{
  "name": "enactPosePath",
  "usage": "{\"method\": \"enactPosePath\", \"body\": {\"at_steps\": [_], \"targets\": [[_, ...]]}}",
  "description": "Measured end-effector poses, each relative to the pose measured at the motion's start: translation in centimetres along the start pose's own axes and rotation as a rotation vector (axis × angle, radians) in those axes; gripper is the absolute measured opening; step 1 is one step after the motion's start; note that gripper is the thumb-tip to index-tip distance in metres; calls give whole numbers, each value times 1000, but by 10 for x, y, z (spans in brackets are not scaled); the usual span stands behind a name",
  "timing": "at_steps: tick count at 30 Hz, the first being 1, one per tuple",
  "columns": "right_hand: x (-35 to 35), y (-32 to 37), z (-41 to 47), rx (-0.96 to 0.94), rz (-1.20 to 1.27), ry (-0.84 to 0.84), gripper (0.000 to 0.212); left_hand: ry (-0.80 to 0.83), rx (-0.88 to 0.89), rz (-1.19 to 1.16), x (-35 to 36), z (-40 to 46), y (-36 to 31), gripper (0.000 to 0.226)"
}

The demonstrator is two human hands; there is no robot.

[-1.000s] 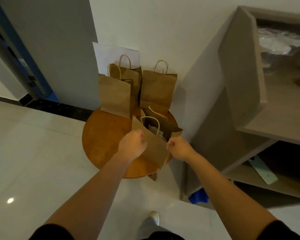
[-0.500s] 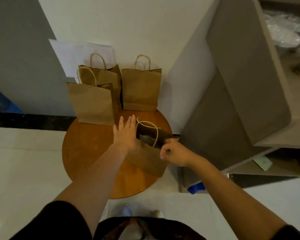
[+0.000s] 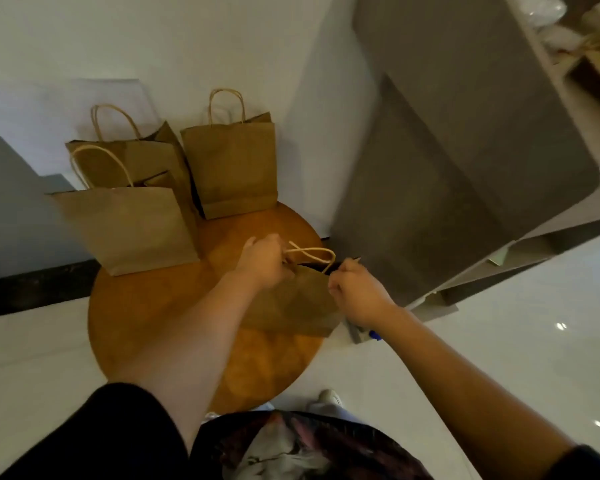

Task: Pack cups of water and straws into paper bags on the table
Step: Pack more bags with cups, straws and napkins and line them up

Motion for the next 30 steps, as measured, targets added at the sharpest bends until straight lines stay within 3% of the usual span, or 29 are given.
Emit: {"method": "enactPosePath", "body": {"at_steps": [3,9,12,14,17,22,24,30], "targets": [[-1,-1,2,20,18,-47,14,100,14,75,3,6,4,12],[-11,20,-1,-11,-150,-292,23,168,-20,19,14,9,11,32],[-10,34,1,-48,-123,-244,26,179,-14,-24,14,9,11,19],[-17,28,5,55,-31,-219,25,184,-8,-64,13,9,10,15],[-19,24,4,129,-77,-252,31,173,-33,-158,15,9,10,11],[9,39,-4,-3,87,-63,11,187,-3,-230,16,11,5,10],[5,37,7,1,93,-57,13,204,47,-196,14,12,-3,4],[-11,32,29,37,175,-17,24,171,64,-180,14,10,-7,17]]}}
Point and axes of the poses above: each hand's wrist, its own z-axis towards the middle knuckle, its own x-axis out of the palm, y = z × x, the point moved 8 cm from there along z, towards the middle knuckle, and after that the axes turned 9 degrees about x, right-handed, at the moved point
